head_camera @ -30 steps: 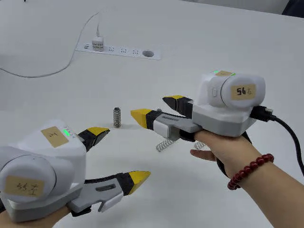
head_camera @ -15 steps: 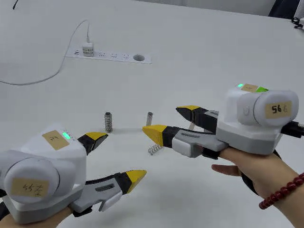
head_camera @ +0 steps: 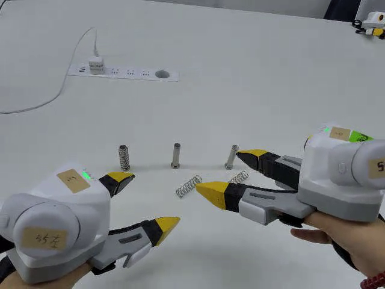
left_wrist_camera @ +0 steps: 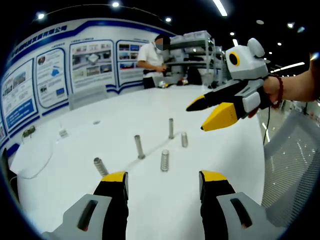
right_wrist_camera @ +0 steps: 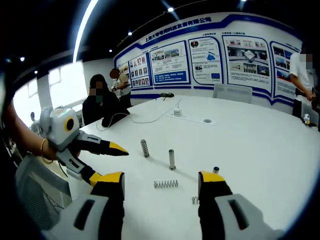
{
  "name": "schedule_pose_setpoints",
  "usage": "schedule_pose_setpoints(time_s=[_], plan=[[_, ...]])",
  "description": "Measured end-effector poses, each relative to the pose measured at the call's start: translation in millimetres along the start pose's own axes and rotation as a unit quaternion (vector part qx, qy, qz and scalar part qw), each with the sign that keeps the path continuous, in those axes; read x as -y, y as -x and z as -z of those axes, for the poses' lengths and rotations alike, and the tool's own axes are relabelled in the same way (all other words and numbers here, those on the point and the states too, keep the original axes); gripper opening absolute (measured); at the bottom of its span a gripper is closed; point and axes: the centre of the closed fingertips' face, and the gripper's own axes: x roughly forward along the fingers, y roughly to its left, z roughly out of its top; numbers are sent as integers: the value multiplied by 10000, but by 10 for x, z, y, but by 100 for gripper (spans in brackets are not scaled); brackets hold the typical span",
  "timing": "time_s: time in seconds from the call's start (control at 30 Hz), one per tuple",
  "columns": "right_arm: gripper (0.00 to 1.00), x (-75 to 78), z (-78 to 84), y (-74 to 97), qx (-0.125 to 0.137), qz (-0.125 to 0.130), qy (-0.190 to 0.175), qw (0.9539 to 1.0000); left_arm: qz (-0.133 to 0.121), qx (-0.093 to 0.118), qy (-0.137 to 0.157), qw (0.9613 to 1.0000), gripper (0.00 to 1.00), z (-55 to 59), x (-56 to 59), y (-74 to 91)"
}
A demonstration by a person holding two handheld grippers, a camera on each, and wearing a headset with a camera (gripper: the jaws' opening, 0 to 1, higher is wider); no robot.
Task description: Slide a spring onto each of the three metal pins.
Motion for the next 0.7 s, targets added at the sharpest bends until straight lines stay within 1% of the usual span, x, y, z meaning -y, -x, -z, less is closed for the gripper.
schedule_pose_setpoints(time_s=[0.3,0.53,0.63,0.7], plan=[[63,62,141,91,-83,54,-61,9999,56,-75,5,10000,53,5,0,-157],[65,114,220,141,-132,108,-78,9998,118,-193,79,9997,48,59,1,-297],[65,128,245,159,-131,117,-96,9998,148,-197,16,9997,43,65,3,-342],[65,144,266,167,-131,132,-131,9997,126,-210,-27,9997,42,73,-8,-370]])
